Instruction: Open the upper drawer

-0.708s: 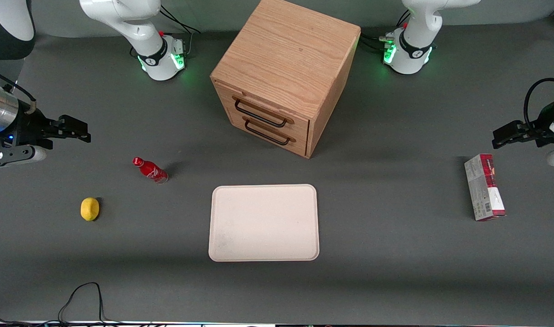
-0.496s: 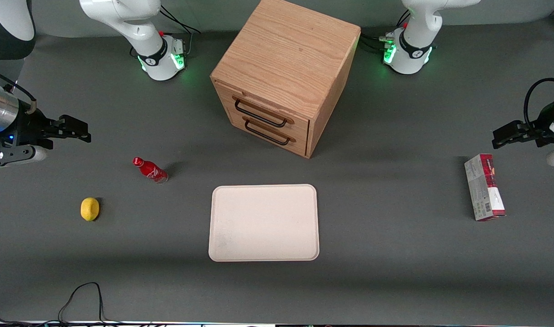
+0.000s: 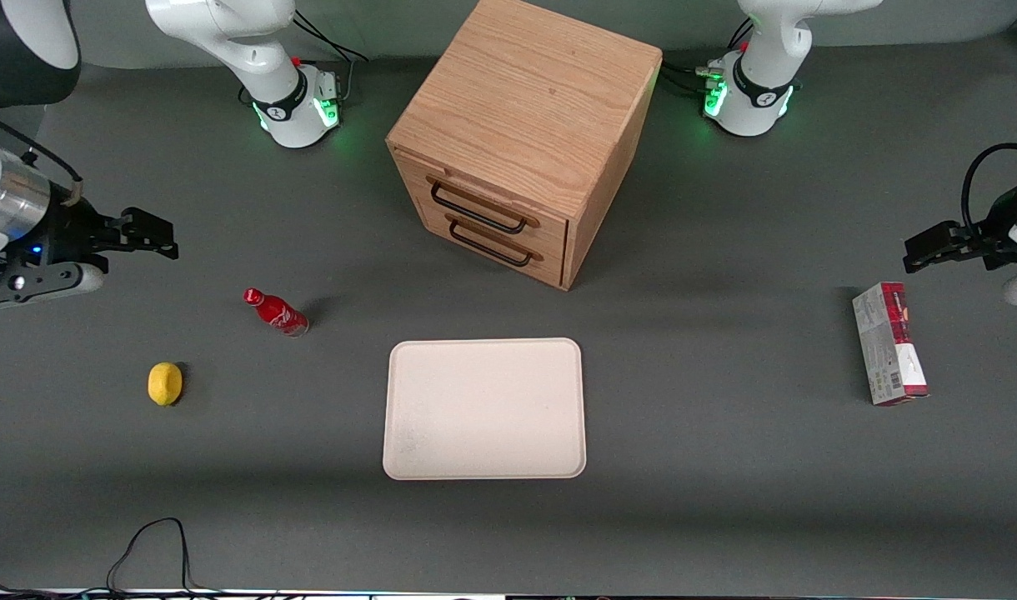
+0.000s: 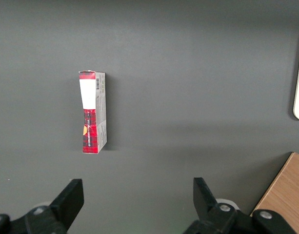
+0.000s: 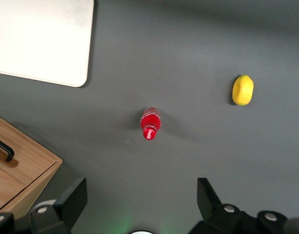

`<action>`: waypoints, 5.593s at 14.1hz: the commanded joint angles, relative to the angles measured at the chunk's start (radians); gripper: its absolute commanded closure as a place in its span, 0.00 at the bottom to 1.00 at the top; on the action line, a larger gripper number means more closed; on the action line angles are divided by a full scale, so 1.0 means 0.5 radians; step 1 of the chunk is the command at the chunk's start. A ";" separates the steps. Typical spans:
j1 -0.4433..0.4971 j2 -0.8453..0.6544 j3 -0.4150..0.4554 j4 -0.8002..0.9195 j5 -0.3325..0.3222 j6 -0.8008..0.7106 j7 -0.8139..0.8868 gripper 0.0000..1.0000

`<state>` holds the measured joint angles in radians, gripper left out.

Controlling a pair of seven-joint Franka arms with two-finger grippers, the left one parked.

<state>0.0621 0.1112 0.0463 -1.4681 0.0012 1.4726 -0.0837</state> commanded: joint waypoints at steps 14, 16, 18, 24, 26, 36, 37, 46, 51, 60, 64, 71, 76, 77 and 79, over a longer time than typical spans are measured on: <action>0.606 0.195 0.155 0.276 0.068 0.119 -0.255 0.00; 0.606 0.222 0.192 0.276 0.138 0.156 -0.360 0.00; 0.600 0.262 0.187 0.276 0.334 0.163 -0.360 0.00; 0.603 0.425 0.196 0.252 0.593 0.077 -0.562 0.00; 0.633 0.498 0.193 0.249 0.736 -0.009 -0.691 0.00; 0.768 0.658 0.190 0.203 0.814 -0.052 -0.919 0.00; 0.772 0.673 0.190 0.203 0.792 -0.037 -0.922 0.00; 0.821 0.784 0.190 0.194 0.774 0.095 -0.922 0.00; 0.839 0.799 0.190 0.123 0.761 0.193 -0.922 0.00; 0.876 0.830 0.190 0.062 0.758 0.288 -0.922 0.00; 0.876 0.830 0.190 -0.003 0.749 0.344 -0.922 0.00; 0.870 0.830 0.190 -0.003 0.746 0.368 -0.922 0.00; 0.848 0.830 0.168 0.019 0.746 0.368 -1.011 0.00; 0.845 0.830 0.168 0.025 0.740 0.368 -1.011 0.00; 0.821 0.830 0.168 0.046 0.716 0.368 -1.011 0.00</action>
<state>0.4794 0.5311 0.1327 -1.4609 0.3797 1.6523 -0.5668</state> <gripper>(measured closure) 0.000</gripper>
